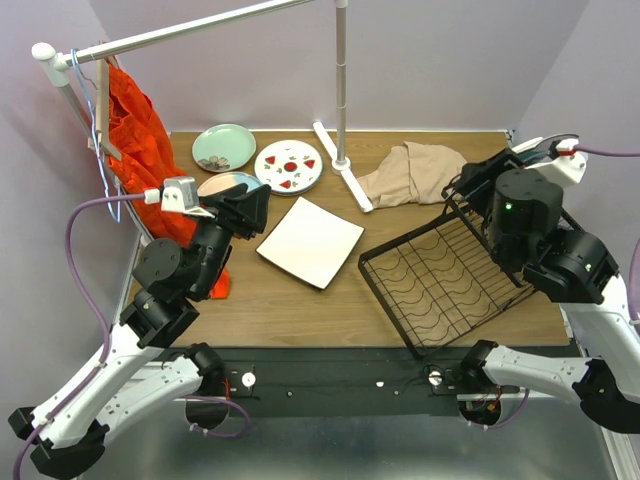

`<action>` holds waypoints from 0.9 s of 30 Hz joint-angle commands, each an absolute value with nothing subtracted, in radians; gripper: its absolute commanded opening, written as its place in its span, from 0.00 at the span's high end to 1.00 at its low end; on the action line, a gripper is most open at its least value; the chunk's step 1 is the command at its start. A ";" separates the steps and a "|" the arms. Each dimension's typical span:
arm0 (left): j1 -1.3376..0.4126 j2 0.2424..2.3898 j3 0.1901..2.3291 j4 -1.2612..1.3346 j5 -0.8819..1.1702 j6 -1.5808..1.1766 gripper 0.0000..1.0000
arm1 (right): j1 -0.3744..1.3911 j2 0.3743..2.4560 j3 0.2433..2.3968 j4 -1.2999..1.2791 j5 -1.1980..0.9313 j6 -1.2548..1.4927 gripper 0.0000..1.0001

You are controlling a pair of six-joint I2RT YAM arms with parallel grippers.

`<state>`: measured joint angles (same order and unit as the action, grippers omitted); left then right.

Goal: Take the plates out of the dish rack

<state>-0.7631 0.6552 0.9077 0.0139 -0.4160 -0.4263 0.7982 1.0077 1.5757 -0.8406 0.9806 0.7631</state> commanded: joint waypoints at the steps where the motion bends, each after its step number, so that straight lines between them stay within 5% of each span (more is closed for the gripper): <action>1: -0.762 0.634 0.914 0.031 -0.403 -0.417 0.36 | 0.799 0.991 1.513 -0.968 1.088 0.859 0.36; 27: -0.762 0.667 0.879 0.092 -0.325 -0.388 0.36 | 0.704 1.144 1.462 -1.032 1.134 0.904 0.36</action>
